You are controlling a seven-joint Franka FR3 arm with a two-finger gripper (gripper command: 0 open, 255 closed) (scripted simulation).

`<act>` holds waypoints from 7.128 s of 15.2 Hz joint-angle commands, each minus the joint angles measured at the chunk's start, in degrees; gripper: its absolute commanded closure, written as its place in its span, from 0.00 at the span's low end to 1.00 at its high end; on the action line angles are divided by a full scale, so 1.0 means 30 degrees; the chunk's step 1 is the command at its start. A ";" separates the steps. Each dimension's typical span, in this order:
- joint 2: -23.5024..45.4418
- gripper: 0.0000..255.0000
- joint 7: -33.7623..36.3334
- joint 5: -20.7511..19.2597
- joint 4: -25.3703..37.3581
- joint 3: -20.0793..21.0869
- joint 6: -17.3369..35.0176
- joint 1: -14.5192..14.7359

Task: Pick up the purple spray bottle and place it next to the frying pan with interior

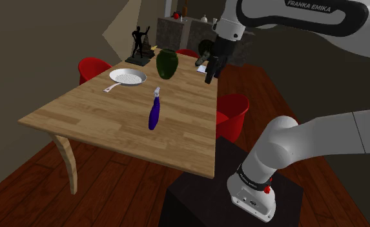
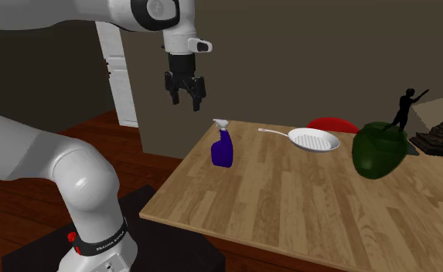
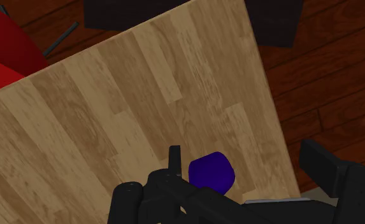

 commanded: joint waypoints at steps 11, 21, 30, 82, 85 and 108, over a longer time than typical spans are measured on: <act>0.2229 0.00 0.8606 0.0968 -0.3427 0.5292 0.7568 -0.0974; 0.9377 0.00 1.9719 -0.2920 -0.2032 1.1547 1.3839 -0.4810; 1.6118 0.00 2.9609 -1.1321 0.1038 1.3916 1.4647 -0.7245; 1.1648 1.00 2.3736 -0.5524 0.3743 1.3328 0.9830 -0.7022; 1.1351 1.00 2.3329 -0.5201 0.4249 1.3211 0.9149 -0.6967; 1.0595 1.00 2.1237 -0.4180 0.9394 1.2699 0.3685 -0.6922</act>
